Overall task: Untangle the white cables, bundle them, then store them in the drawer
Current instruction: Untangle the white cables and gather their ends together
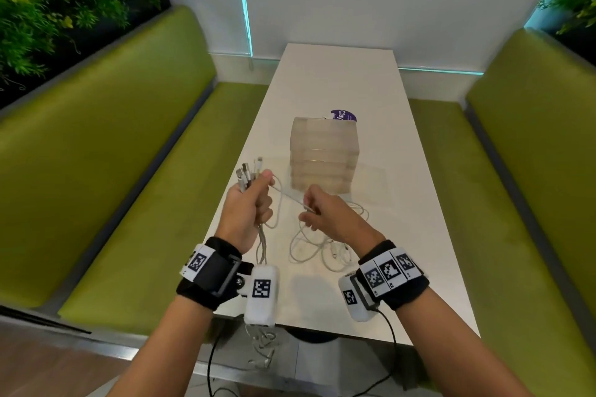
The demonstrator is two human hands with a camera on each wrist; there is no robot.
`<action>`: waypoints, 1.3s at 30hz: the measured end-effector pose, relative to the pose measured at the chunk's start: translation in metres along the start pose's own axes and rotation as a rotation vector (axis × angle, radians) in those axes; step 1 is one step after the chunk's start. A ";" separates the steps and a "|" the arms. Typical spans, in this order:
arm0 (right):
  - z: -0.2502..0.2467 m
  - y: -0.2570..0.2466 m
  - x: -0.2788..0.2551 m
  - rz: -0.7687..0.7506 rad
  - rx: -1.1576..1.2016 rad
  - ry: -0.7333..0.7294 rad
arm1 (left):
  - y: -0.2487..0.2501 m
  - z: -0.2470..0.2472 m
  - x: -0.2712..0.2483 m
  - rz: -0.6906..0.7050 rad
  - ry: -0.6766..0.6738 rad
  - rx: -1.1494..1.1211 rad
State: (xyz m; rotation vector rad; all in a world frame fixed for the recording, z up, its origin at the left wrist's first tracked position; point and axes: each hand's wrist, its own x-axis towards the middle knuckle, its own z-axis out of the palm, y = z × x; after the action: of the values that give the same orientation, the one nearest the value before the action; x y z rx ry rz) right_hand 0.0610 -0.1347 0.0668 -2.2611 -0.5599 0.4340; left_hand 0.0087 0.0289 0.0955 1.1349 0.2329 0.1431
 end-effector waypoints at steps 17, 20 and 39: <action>-0.016 -0.001 0.017 -0.260 0.023 0.244 | -0.015 -0.001 -0.007 -0.007 0.021 0.490; -0.017 -0.013 0.013 -0.288 -0.125 0.280 | -0.020 0.014 -0.010 -0.026 -0.051 0.496; 0.000 0.086 0.022 0.135 -0.354 0.125 | 0.034 -0.029 -0.005 0.216 0.296 -0.056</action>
State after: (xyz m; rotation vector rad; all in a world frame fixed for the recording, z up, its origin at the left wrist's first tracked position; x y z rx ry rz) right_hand 0.1017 -0.1773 -0.0001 -2.6555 -0.4483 0.2715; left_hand -0.0037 0.0677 0.1152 1.0792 0.3664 0.5084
